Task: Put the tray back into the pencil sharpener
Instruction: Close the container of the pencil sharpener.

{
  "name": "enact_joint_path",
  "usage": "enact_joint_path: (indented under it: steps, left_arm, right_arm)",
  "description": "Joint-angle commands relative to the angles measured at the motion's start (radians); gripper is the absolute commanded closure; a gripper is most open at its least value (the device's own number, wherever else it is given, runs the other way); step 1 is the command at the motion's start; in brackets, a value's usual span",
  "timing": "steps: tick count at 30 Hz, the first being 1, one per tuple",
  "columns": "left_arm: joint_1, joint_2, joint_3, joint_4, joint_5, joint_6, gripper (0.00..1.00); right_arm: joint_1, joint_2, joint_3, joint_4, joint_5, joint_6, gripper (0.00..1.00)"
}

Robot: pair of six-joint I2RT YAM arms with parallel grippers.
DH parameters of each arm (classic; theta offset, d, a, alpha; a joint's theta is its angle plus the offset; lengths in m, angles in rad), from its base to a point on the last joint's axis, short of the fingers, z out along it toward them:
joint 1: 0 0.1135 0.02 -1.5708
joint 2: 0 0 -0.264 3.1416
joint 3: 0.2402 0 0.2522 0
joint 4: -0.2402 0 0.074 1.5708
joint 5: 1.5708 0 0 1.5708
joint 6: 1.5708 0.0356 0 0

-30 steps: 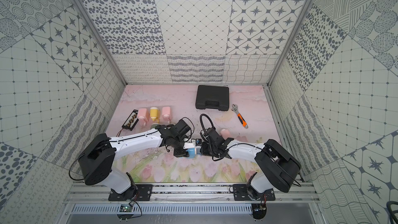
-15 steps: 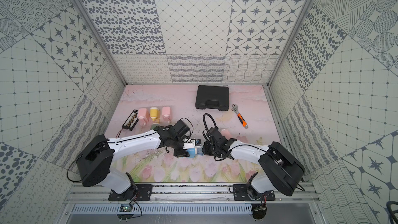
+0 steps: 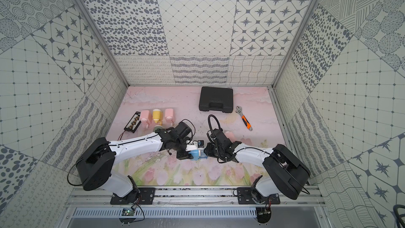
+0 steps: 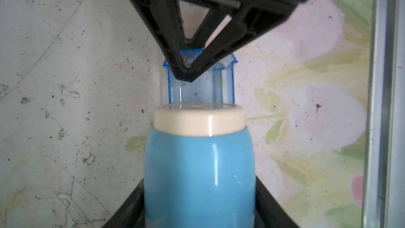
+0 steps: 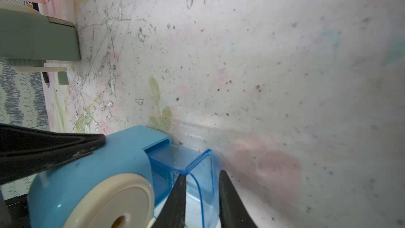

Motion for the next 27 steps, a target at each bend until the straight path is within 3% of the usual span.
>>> enact_joint_path:
  steps: [1, 6, 8, 10, 15, 19, 27]
  left_arm:
    - [0.008, 0.025, -0.003, 0.047, -0.061, 0.026, 0.42]
    - [0.010, 0.029, -0.002, 0.048, -0.062, 0.026, 0.43]
    - [0.008, 0.031, -0.002, 0.051, -0.067, 0.028, 0.44]
    - [0.008, 0.030, -0.005, 0.052, -0.078, 0.033, 0.46]
    - [0.009, 0.026, -0.006, 0.055, -0.092, 0.036, 0.47]
    - [0.008, 0.019, -0.014, 0.063, -0.090, 0.034, 0.48]
    - [0.005, 0.021, -0.024, 0.083, -0.111, 0.036, 0.52]
  right_arm:
    - [0.011, 0.029, -0.013, 0.119, -0.036, 0.039, 0.72]
    - [0.013, 0.048, -0.055, 0.231, -0.067, 0.088, 0.72]
    - [0.012, 0.031, -0.067, 0.243, -0.064, 0.098, 0.68]
    - [0.011, -0.008, -0.083, 0.232, -0.047, 0.106, 0.62]
    - [0.013, -0.160, -0.115, 0.111, 0.043, 0.113, 0.59]
    - [0.015, -0.205, -0.115, 0.008, 0.127, 0.119, 0.60]
    - [0.095, -0.068, -0.024, -0.077, 0.223, 0.131, 0.71]
